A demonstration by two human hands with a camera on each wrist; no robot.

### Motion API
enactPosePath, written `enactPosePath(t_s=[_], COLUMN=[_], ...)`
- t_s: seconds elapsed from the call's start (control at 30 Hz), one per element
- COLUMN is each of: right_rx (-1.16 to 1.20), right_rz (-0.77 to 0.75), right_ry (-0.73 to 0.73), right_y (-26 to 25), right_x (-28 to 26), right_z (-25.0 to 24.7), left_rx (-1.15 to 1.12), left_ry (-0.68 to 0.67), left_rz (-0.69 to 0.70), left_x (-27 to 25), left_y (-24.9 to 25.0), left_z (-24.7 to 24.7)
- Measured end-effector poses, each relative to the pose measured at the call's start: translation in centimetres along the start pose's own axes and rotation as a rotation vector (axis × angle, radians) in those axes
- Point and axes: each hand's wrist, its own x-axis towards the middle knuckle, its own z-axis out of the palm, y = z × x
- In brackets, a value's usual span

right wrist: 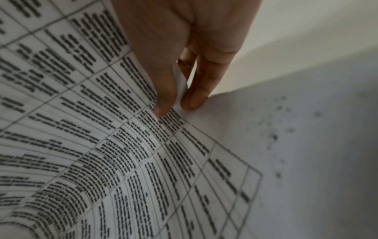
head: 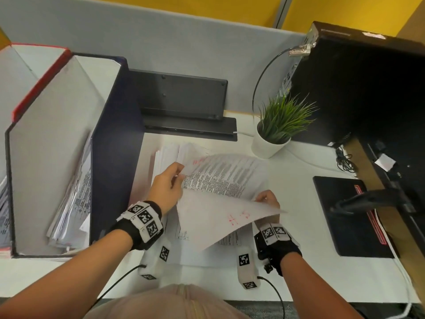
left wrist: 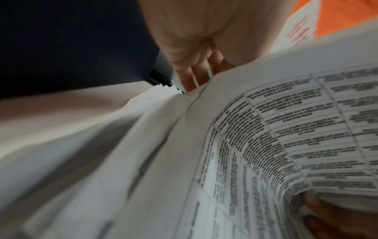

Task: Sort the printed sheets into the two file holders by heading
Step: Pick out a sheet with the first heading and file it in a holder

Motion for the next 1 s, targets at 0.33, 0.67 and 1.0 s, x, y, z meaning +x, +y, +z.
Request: enactPosePath(t_s=[0.33, 0.67, 1.0], right_rx=[-0.245, -0.202, -0.084], right_rz=[-0.112, -0.012, 0.052], right_ry=[-0.142, -0.143, -0.064], right_y=[0.0, -0.4, -0.4], right_x=[-0.1, -1.0, -0.9], right_z=[-0.6, -0.6, 0.0], left_rx=[-0.467, 0.261, 0.371], left_ry=[0.03, -0.022, 0.044], left_rz=[-0.382, -0.418, -0.136], left_x=[1.6, 3.0, 1.3], left_y=[1.2, 0.2, 0.6], left_z=[-0.6, 0.2, 0.6])
